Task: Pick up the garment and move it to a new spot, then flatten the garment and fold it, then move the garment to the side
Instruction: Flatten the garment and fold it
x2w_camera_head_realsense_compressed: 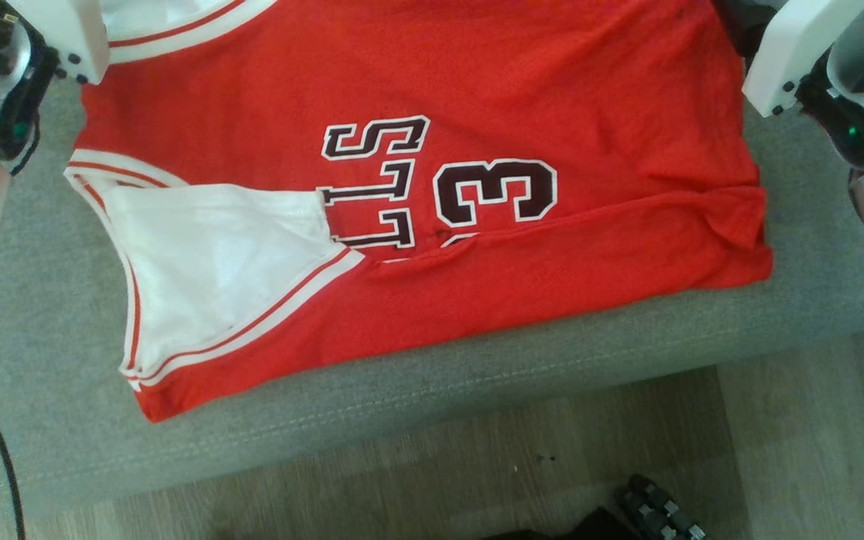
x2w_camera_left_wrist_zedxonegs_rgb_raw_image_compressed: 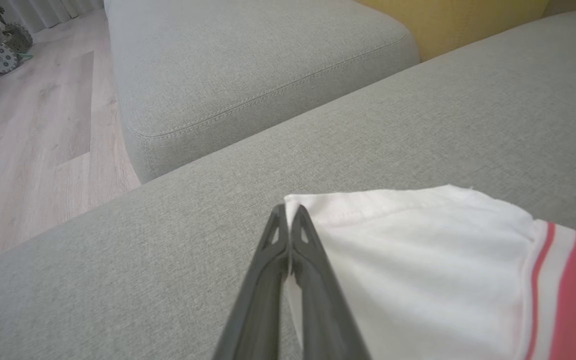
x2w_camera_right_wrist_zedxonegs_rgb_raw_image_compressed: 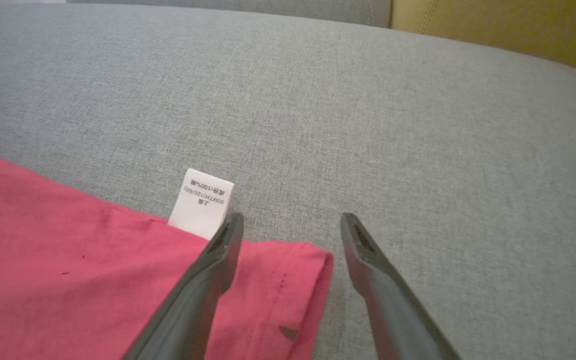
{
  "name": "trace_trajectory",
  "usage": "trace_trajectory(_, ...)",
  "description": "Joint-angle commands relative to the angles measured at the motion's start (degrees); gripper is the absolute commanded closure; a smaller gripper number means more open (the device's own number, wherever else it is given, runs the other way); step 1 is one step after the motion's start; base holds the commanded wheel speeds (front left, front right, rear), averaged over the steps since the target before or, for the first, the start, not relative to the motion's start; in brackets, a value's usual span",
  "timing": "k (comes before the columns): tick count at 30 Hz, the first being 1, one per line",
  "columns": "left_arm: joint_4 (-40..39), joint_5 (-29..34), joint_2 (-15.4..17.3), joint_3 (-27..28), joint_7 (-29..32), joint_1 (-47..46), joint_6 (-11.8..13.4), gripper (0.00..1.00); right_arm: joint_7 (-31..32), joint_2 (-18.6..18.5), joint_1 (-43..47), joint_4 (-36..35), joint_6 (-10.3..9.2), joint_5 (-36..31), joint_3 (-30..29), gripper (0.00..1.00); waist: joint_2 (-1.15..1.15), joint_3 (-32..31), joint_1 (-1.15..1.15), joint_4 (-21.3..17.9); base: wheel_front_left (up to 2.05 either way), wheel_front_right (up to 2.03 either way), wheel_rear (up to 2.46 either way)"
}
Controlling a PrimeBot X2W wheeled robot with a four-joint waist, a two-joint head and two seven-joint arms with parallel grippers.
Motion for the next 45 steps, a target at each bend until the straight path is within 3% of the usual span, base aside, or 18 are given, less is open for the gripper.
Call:
trace_trajectory(1, -1.06, -0.02, 2.29, 1.91, -0.64, -2.09, 0.17, 1.00, 0.23, -0.97, -0.54, -0.99, 0.36, 1.06, 0.85, 0.00, 0.00, 0.17, 0.00, 0.00, 0.00, 0.00, 0.00)
trace_trajectory(26, 0.25, -0.56, 2.92, 0.63, -1.05, -4.11, 0.30, 1.00, -2.22, -1.55, -4.65, 11.07, 0.36, 7.34, 11.00, 0.00, 0.00, 1.74, 0.00, 0.31, 0.00, 0.00, 0.00)
trace_trajectory(27, 0.29, -0.61, 2.91, 0.59, -1.11, -4.07, 0.35, 1.00, -1.90, -1.44, -4.67, 11.49, 0.36, 7.71, 11.32, 0.24, 0.00, 1.70, 0.00, 0.37, 0.00, 0.00, 0.00)
trace_trajectory(28, 0.34, -0.66, 2.89, 0.56, -1.18, -4.02, 0.41, 1.00, -1.67, -1.38, -4.72, 11.82, 0.36, 8.08, 11.61, 0.84, 0.00, 1.64, 0.00, 0.42, 0.00, 0.00, 0.00)
trace_trajectory(29, 0.41, -0.72, 2.88, 0.53, -1.29, -3.94, 0.46, 1.00, -1.48, -1.32, -4.72, 12.07, 0.36, 8.46, 11.95, 1.00, 0.00, 1.53, 0.00, 0.47, 0.00, 0.00, 0.00)
trace_trajectory(35, 0.77, -1.24, 2.78, 0.63, -2.31, -3.25, 0.98, 1.00, -3.27, -1.47, -5.25, 12.07, 0.36, 9.85, 13.29, 1.00, 0.00, 0.37, 0.00, 0.66, 0.00, 0.00, 0.00)
trace_trajectory(45, 0.39, -2.48, 3.19, 1.46, -3.80, -1.92, 2.39, 1.00, -17.34, -0.65, -6.94, 14.65, 0.36, 6.57, 11.95, 1.00, 0.00, -1.14, 0.00, 0.97, 0.00, 0.00, 0.00)
